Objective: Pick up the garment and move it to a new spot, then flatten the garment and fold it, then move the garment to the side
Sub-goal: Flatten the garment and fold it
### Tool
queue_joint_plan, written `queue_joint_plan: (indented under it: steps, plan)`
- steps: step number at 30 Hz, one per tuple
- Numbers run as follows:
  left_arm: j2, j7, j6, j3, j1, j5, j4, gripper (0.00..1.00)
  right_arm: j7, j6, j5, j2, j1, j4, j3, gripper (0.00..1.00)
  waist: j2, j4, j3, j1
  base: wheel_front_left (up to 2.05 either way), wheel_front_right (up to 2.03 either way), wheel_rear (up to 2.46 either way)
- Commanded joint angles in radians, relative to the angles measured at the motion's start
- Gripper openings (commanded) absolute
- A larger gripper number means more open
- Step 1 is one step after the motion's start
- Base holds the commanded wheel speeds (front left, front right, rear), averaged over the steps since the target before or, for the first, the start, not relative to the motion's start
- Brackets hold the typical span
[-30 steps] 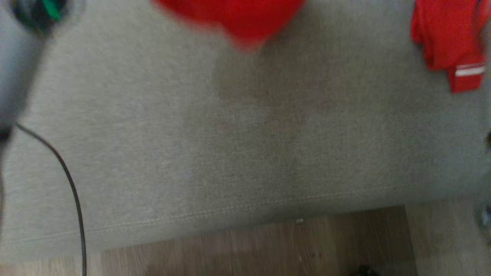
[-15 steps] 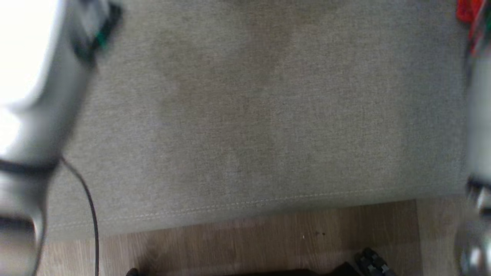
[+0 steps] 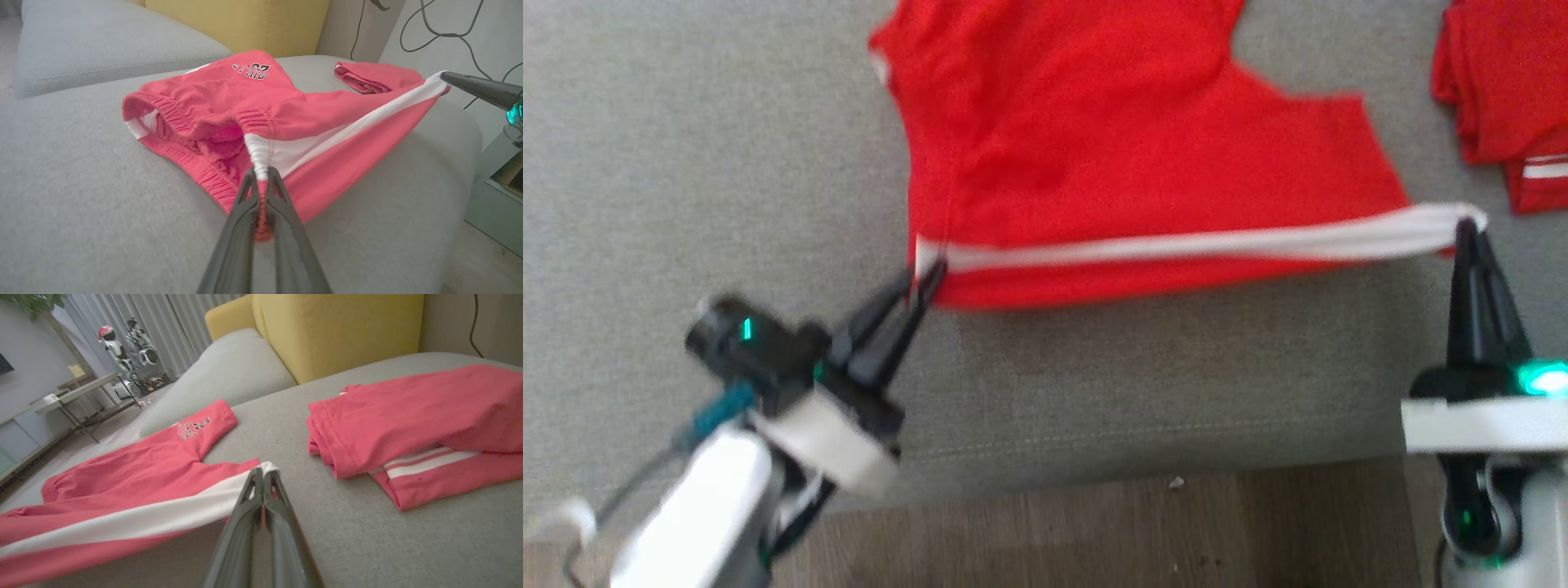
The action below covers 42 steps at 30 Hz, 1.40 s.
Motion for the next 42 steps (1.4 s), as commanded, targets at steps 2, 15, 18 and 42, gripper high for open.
queue_joint_plan:
  steps: [2, 15, 18, 42]
  plan:
    - [0.022, -0.005, 0.009, 0.079, 0.069, 0.031, -0.076, 0.00, 0.047, 0.003, 0.013, 0.000, 0.072, -0.118, 0.014, 0.00, -0.0001, 0.009, -0.036, 0.0000, 0.00, 0.00, 0.00]
    - [-0.071, -0.005, -0.003, 0.156, 0.109, -0.018, -0.139, 0.00, 0.299, 0.003, -0.045, -0.023, 0.021, -0.290, -0.007, 0.00, -0.0001, 0.053, -0.045, 0.0000, 0.00, 0.00, 0.00]
    - [-0.086, -0.005, -0.006, 0.137, 0.042, -0.036, -0.084, 0.00, 0.385, 0.003, -0.035, -0.046, -0.106, -0.216, -0.007, 0.00, -0.0001, 0.071, -0.047, 0.0000, 0.00, 0.00, 0.00]
    - [-0.212, 0.088, -0.008, 0.102, -0.393, -0.492, 0.271, 0.00, 0.592, 0.003, -0.098, -0.205, -0.960, 0.382, 0.152, 0.00, -0.0001, 0.194, 0.147, 0.0000, 0.00, 0.00, 0.00]
